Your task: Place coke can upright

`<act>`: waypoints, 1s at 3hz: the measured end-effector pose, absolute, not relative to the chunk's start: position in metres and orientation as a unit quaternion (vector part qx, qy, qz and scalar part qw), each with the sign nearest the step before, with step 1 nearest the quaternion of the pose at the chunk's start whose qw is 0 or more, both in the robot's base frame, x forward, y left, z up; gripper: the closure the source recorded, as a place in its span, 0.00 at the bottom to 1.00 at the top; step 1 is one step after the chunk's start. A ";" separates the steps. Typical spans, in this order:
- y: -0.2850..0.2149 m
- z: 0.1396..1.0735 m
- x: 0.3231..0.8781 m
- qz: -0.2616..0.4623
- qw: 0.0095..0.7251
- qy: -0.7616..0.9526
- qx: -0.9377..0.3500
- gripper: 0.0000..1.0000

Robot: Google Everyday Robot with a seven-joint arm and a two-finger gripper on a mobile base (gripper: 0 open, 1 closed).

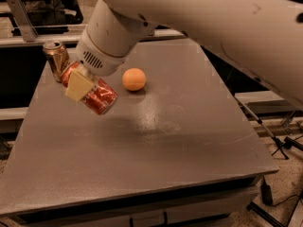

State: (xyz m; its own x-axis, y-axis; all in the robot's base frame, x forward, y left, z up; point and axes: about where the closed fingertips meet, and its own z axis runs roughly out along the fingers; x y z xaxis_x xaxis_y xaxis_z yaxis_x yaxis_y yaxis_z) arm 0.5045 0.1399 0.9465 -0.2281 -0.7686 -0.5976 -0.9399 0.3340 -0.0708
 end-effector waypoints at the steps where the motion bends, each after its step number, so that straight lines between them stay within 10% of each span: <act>1: 0.128 0.951 0.512 0.192 0.334 0.740 -0.551 1.00; 3: 0.110 0.952 0.520 0.273 0.411 0.682 -0.539 1.00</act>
Offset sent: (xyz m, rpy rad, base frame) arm 0.0201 -0.0401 0.0043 0.3954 -0.1993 0.1733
